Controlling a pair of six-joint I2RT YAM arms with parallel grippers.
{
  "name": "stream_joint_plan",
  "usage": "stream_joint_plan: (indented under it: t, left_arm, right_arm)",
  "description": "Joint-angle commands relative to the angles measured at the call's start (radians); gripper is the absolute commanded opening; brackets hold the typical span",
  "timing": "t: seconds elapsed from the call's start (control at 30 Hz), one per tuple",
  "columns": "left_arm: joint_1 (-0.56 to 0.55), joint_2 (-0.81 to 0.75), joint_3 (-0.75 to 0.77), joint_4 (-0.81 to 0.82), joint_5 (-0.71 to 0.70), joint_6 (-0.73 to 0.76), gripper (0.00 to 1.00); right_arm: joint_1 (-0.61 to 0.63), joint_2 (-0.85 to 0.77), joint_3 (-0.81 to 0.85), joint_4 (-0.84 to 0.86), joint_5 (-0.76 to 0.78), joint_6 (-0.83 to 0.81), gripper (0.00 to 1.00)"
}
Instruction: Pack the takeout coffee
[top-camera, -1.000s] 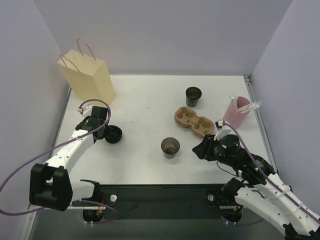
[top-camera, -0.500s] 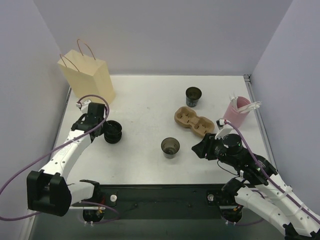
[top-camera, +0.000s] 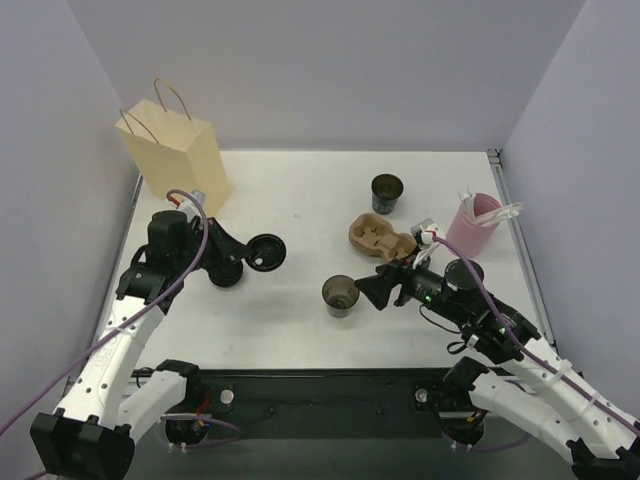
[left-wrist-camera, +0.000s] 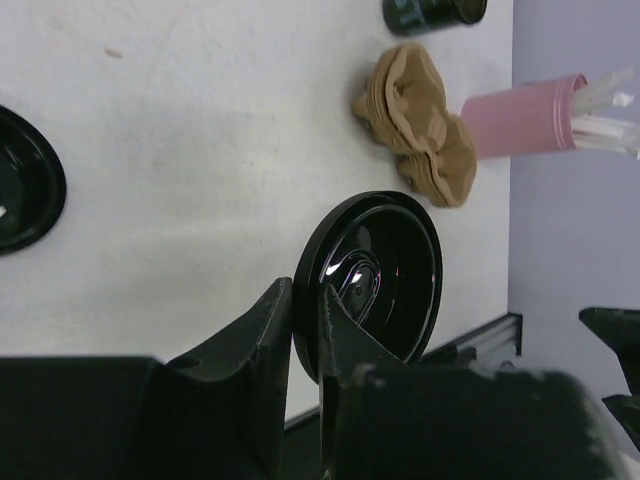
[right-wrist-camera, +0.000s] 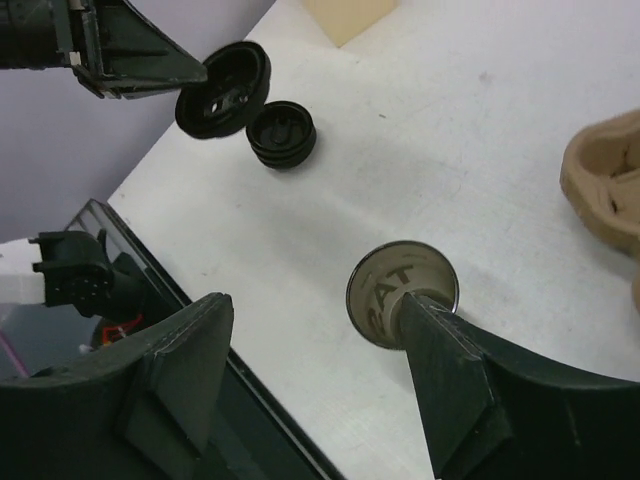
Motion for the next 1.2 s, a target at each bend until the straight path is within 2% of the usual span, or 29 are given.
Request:
stream_joint_plan:
  t: [0.0,0.17,0.2,0.3,0.4,0.57,0.73,0.93,1.13,1.17]
  left_arm:
    - [-0.017,0.016,0.024,-0.164,0.182,-0.059,0.00]
    - [-0.047,-0.029,-0.020,-0.227,0.254,-0.098,0.00]
    - [-0.050,-0.038,-0.029,-0.230,0.260,-0.103,0.00]
    - [-0.060,-0.069,-0.029,-0.263,0.261,-0.111,0.00]
    - [-0.068,-0.084,-0.029,-0.302,0.260,-0.102,0.00]
    - [-0.076,-0.098,-0.039,-0.353,0.272,-0.086,0.00]
    - [-0.080,-0.122,-0.049,-0.373,0.281,-0.096,0.00]
    - [-0.086,-0.138,-0.080,-0.372,0.309,-0.117,0.00]
    - [-0.088,-0.141,-0.086,-0.359,0.333,-0.131,0.00]
    - [-0.088,-0.141,-0.085,-0.359,0.335,-0.131,0.00]
  right_arm:
    - [0.080,0.041,-0.001,0.252,0.025,-0.325,0.69]
    - [0.267,0.098,-0.013,0.317,0.083,-0.750,0.72]
    - [0.334,0.109,-0.019,0.320,0.078,-0.910,0.74]
    - [0.425,0.159,-0.051,0.395,0.132,-1.125,0.75]
    - [0.514,0.233,-0.050,0.455,0.221,-1.252,0.77]
    - [0.604,0.365,0.001,0.452,0.288,-1.389,0.77]
    - [0.635,0.483,0.061,0.426,0.321,-1.464,0.74]
    - [0.671,0.577,0.084,0.472,0.362,-1.511,0.62]
    - [0.697,0.612,0.073,0.535,0.353,-1.519,0.42]
    - [0.697,0.611,0.071,0.544,0.350,-1.519,0.33]
